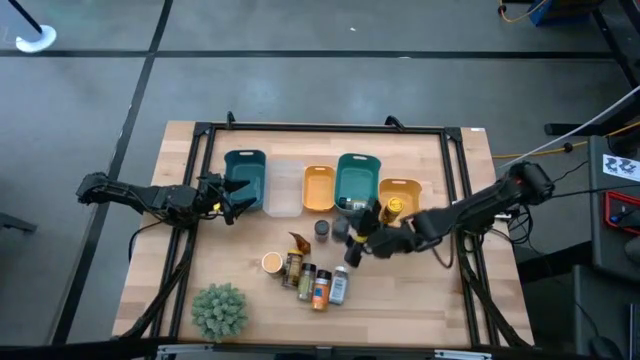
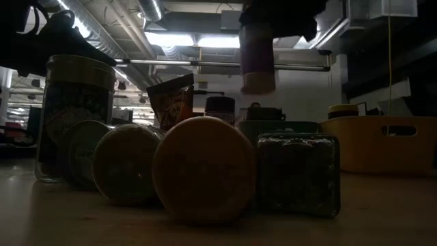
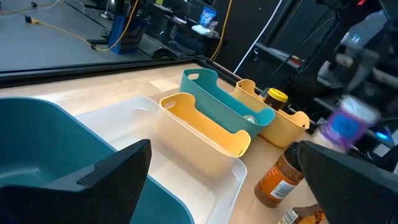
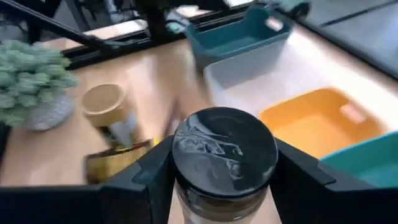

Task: Sort spices by type
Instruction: Put the black seasoning bottle into the green bin

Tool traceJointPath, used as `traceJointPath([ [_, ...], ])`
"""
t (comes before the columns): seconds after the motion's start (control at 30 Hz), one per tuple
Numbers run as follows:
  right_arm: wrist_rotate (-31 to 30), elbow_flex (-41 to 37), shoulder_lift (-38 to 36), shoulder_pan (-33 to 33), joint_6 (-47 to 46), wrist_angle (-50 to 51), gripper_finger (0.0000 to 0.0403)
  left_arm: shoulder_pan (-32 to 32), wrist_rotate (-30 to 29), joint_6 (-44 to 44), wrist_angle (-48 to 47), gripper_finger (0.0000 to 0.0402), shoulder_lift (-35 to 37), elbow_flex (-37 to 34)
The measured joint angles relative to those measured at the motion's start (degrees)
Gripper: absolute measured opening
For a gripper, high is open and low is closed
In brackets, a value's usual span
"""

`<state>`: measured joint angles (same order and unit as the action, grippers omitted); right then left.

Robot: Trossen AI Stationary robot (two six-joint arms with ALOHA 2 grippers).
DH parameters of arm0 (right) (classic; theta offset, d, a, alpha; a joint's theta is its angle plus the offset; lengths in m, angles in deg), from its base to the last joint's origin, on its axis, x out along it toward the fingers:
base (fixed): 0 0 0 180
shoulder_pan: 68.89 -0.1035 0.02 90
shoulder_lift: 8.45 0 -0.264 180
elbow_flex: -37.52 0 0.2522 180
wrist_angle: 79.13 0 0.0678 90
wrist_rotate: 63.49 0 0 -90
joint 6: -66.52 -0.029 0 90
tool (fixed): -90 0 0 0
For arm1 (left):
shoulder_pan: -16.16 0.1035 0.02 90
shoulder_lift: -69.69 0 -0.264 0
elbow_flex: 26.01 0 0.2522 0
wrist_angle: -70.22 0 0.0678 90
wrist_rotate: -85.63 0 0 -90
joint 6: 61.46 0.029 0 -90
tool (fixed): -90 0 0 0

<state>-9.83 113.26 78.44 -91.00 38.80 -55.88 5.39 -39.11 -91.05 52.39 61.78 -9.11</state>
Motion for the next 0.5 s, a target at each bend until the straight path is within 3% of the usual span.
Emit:
traceJointPath([
  [0.27,5.1,0.02,-6.47,10.27,10.54,7.34,0.0205,-0.02,0.0,0.68,0.0,0.0389,-0.15,0.0],
  [0.5,14.16,0.0,-6.92,21.76,16.6,17.28,0.0205,0.0,-0.02,1.63,0.0,0.0389,-0.12,0.0],
])
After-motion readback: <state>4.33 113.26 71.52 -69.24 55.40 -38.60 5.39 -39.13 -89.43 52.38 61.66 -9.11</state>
